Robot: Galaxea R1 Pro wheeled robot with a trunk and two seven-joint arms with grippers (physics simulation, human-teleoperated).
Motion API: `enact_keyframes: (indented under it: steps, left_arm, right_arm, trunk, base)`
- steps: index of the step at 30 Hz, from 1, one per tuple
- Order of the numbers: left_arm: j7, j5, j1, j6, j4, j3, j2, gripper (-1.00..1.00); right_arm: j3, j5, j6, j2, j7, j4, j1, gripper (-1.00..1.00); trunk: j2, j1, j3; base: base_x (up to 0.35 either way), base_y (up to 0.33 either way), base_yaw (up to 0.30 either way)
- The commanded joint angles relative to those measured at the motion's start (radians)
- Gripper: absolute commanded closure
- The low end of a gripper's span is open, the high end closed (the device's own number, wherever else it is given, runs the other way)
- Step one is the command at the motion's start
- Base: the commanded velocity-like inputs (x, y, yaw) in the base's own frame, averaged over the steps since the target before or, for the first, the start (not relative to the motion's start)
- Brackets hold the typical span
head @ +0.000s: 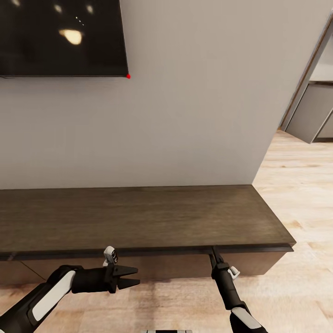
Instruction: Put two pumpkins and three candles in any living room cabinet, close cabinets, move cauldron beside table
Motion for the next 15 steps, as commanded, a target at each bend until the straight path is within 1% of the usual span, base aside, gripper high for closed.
enact_keyframes:
  steps: [1,15]
  left_arm:
    - [-0.002,0.004,-0.001,0.004,0.000,-0.003,0.001,-1.00]
    - [-0.001,0.003,-0.001,0.004,0.001,-0.003,0.000,-1.00]
  right_arm:
    - [0.006,-0.011,0.006,0.000,0.002,0.002,-0.001,1.00]
    - [0.006,-0.012,0.007,0.000,0.002,0.002,-0.001,1.00]
  trunk:
    - [0.000,0.000,-0.001]
    - [0.000,0.000,-0.001]
  base:
    - [0.000,0.000,0.000]
    - [-0.011,0.000,0.000]
